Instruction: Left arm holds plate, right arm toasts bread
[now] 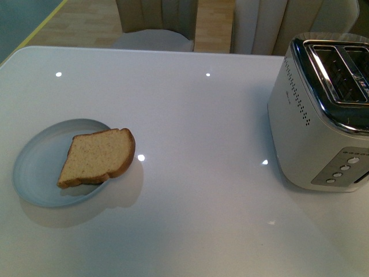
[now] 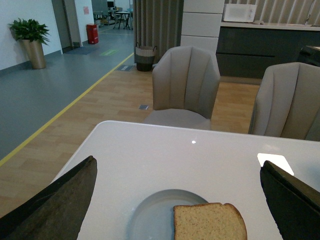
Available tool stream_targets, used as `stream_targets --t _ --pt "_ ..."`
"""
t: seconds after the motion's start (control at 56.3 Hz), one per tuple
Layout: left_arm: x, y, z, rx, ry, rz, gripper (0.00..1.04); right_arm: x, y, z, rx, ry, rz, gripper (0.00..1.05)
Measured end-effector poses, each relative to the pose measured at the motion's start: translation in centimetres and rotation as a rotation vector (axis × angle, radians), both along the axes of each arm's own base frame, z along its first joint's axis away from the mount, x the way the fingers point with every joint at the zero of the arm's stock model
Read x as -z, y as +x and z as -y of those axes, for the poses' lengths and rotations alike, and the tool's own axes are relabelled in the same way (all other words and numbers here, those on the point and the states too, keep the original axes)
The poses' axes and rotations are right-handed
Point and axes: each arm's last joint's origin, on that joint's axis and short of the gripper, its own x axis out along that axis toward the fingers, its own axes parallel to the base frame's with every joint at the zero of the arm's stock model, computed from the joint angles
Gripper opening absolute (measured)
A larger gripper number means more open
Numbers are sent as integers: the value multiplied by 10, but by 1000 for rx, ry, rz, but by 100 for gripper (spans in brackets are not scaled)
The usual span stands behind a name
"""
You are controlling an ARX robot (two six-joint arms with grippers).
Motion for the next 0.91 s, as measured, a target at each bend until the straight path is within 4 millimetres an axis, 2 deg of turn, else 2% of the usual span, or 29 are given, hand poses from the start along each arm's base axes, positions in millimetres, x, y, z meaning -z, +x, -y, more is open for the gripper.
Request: stream_targets --t 0.621,0.639,0.728,0.764,0.835,0.906 --pt "0 0 0 0 0 0 98 0 0 0 0 0 0 96" --pt "1 0 0 -11 -13 -18 98 0 0 0 0 0 0 96" --pt "-1 2 1 -165 -121 -357 98 0 0 0 1 0 0 96" --pt "0 4 1 -179 -150 -435 98 0 0 0 0 0 0 96" --pt "1 12 1 -186 -198 -502 98 0 0 0 0 0 0 96" --pt "-3 22 0 -176 -225 -496 98 0 0 0 0 0 0 96"
